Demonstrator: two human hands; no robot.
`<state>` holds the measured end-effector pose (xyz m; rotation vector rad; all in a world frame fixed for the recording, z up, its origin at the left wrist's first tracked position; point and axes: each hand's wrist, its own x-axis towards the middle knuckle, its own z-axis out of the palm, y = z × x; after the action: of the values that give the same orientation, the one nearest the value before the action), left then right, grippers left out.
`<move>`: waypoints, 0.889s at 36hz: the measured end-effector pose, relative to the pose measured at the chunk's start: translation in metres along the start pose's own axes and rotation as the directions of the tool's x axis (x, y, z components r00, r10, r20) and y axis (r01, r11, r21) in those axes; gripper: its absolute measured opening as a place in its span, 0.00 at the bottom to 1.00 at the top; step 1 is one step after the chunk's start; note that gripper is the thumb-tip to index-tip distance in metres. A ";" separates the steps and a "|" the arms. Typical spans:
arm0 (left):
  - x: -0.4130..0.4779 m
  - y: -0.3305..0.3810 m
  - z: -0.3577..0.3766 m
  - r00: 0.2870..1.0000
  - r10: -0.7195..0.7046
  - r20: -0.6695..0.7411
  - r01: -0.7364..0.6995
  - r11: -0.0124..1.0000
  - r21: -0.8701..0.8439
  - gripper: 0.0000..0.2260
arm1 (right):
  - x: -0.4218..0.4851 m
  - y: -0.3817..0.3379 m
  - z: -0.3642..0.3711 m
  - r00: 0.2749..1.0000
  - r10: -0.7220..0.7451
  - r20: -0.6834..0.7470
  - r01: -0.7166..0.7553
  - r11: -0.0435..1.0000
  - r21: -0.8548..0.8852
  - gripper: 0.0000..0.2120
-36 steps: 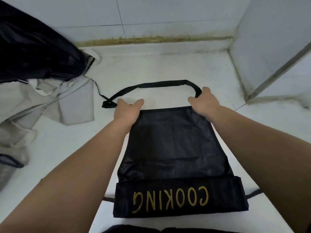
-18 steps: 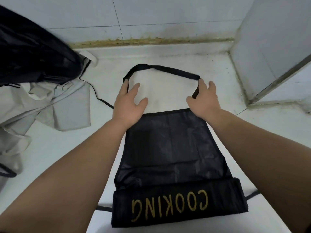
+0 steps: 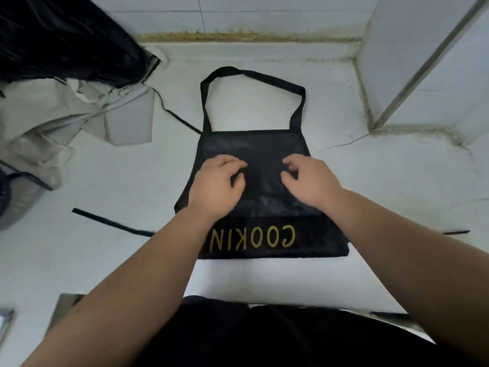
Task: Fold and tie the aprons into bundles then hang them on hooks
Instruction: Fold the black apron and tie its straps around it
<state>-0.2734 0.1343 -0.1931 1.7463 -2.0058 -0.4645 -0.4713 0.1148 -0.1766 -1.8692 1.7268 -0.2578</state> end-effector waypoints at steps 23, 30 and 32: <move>-0.108 0.007 -0.002 0.884 -0.151 0.443 0.009 0.952 0.306 0.31 | -0.087 0.017 0.033 0.916 -0.253 0.311 0.376 0.813 -0.446 0.28; -0.075 -0.001 -0.035 0.835 -0.159 0.528 0.147 0.987 0.065 0.09 | -0.070 0.004 0.006 0.927 -0.127 0.353 0.237 0.928 -0.287 0.20; -0.063 -0.001 -0.046 0.804 -0.199 0.560 0.218 0.975 0.033 0.11 | -0.062 0.003 0.000 0.944 -0.111 0.312 0.205 0.935 -0.288 0.20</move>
<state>-0.2416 0.1983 -0.1614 1.9832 -2.1548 -1.2037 -0.4834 0.1743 -0.1634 -2.1553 1.4810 0.2430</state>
